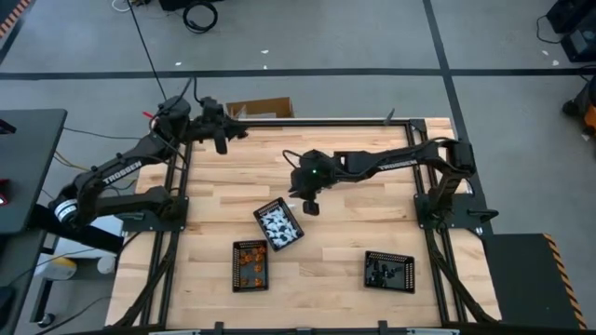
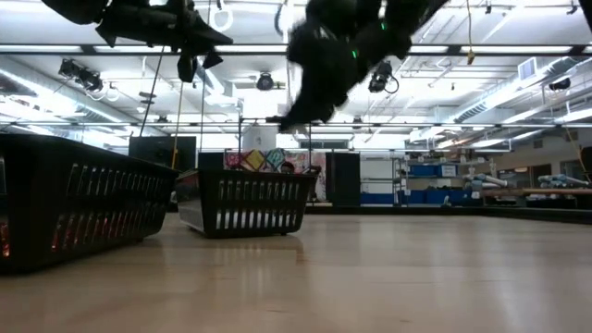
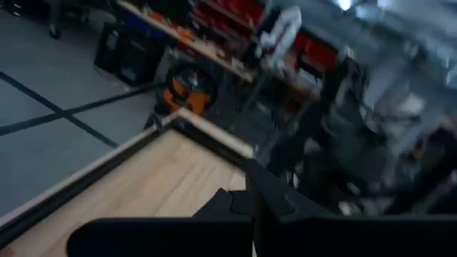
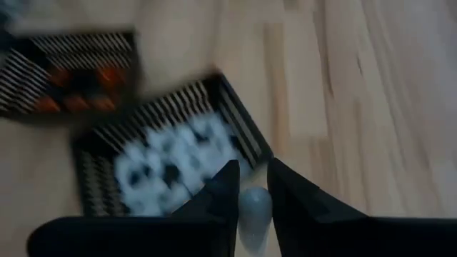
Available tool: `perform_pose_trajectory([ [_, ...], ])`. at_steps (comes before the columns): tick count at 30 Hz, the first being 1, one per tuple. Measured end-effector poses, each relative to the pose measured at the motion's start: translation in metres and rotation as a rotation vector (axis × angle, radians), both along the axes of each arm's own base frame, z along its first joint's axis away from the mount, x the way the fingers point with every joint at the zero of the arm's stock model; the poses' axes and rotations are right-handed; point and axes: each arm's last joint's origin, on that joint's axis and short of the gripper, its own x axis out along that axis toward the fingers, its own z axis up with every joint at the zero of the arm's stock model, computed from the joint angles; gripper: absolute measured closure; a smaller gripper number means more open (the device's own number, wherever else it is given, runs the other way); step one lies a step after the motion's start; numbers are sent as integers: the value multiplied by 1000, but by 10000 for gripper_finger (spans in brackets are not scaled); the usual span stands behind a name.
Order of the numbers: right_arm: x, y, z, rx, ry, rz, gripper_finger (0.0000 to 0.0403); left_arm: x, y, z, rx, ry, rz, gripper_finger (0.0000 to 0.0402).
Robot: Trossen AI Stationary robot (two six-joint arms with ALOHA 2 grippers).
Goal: Sort Halloween decoration
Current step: Put the white ghost toy into the middle black basket
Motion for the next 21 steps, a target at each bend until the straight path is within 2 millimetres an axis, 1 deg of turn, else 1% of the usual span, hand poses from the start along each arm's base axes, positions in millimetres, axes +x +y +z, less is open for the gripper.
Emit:
perform_pose_trajectory([
  [4, 14, 7, 32, 14, -114, 37, 329, -7, 8, 9, -54, -96, 55, 402],
  [6, 24, 9, 41, 43, -178, 30, 329, -10, 11, 11, -82, -125, 72, 402],
  [8, 36, 11, 39, 96, -213, 26, 328, -12, 13, 12, -102, -132, 71, 402],
  [11, 51, 14, 22, 170, -217, -2, 323, -15, 14, 12, -88, -125, 29, 402],
  [13, 57, 18, 10, 239, -198, 24, 312, -16, 15, 12, -85, -121, -3, 402],
  [15, 59, 22, 3, 312, -173, 52, 295, -18, 15, 12, -79, -122, -31, 402],
  [17, 60, 24, 2, 358, -162, 35, 274, -20, 17, 13, -68, -120, -51, 402],
  [21, 60, 25, 2, 352, -161, -6, 224, -23, 19, 13, -46, -116, -56, 402],
])
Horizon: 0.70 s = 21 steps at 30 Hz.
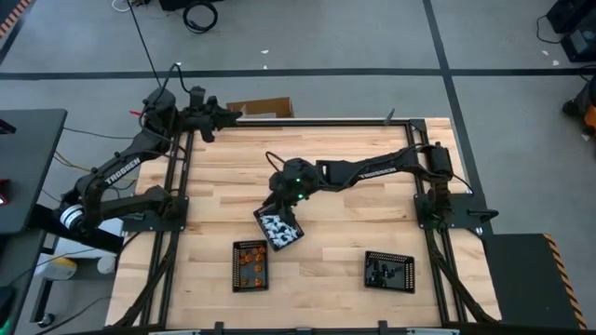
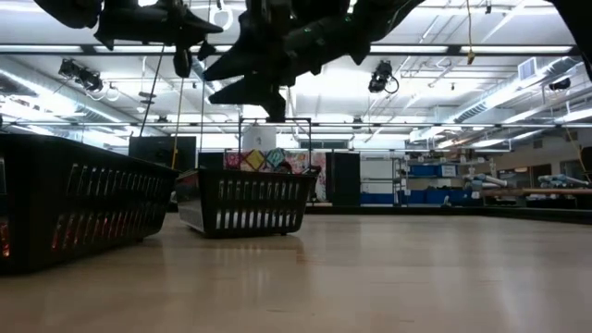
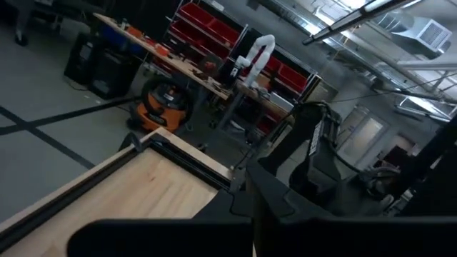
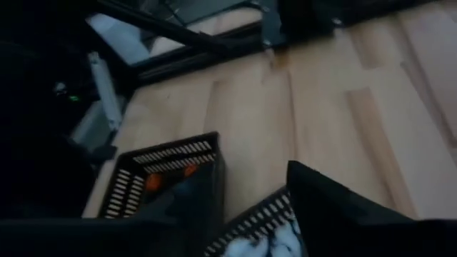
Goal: Sort Halloween decoration
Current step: Put the white ghost toy into the middle black basket
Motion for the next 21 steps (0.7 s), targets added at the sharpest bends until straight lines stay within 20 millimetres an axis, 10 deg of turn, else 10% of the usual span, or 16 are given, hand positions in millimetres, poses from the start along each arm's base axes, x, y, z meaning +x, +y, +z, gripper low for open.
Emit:
perform_pose_trajectory([
  [7, -24, -16, -22, -32, 326, -113, 167, -3, 2, 1, 2, -2, -22, 402],
  [21, -57, -17, -79, -254, 412, 15, 213, -3, 2, 1, -26, -6, -26, 402],
])
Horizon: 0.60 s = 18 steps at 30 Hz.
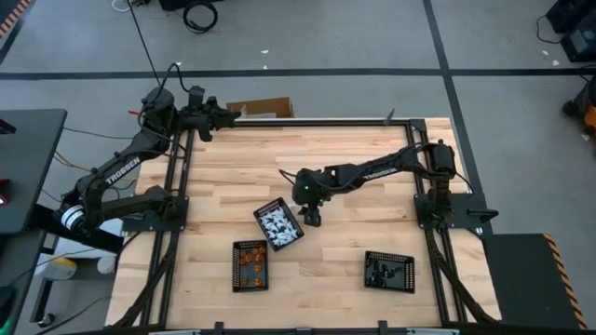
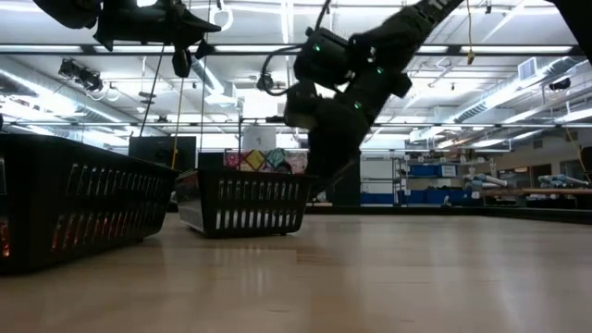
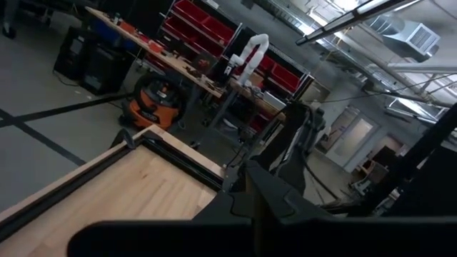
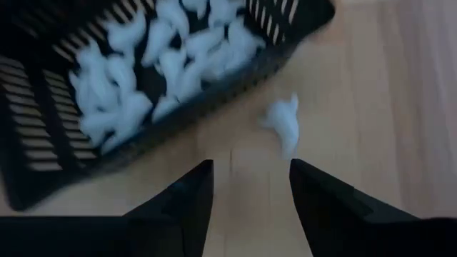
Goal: Sort Halloween decoration
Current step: Put the white ghost toy into the middle black basket
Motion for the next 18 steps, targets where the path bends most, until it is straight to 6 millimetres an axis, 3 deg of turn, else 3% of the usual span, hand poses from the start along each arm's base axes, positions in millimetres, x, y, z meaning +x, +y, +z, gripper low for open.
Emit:
perform_pose_trajectory([
  [7, 0, -8, -16, -18, -75, -9, 213, 0, 0, 0, 0, 0, 3, 402],
  [13, 12, -13, -36, -24, -115, -16, 213, 0, 0, 0, -1, 0, 3, 402],
  [18, 21, -11, -41, -32, -110, -13, 222, 0, 0, 0, -1, 0, 3, 402],
])
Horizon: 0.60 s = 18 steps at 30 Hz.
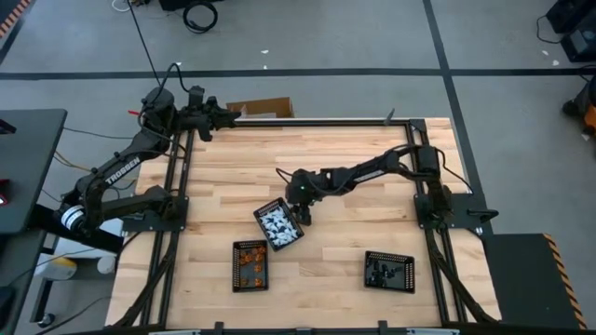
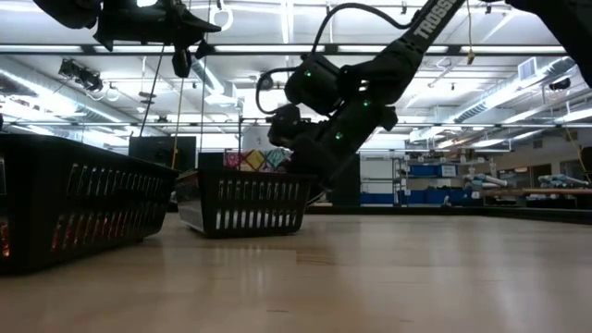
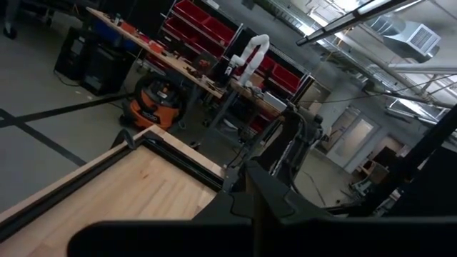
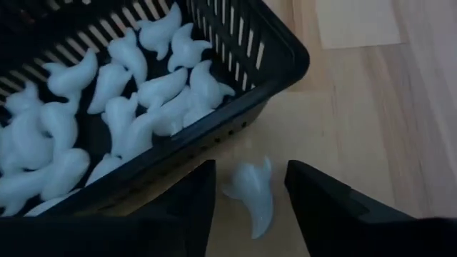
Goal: Sort Halloween decoration
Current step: Put the white ghost toy into the middle black basket
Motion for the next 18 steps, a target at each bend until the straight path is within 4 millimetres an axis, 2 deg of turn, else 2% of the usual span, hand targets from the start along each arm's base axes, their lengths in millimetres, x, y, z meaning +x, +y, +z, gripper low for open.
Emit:
perform_pose_trajectory([
  [5, -2, 1, 0, -46, 22, -34, 266, 0, 0, 0, 0, 0, 0, 402],
  [11, -6, 1, -2, 9, 82, -38, 339, 0, 0, 0, 3, -2, 0, 402],
  [15, -11, 2, 8, 54, 103, -65, 339, 0, 0, 2, 18, -12, 0, 402],
  [18, -20, 1, 22, 39, 127, -85, 338, 0, 0, 4, 43, -30, 0, 402],
])
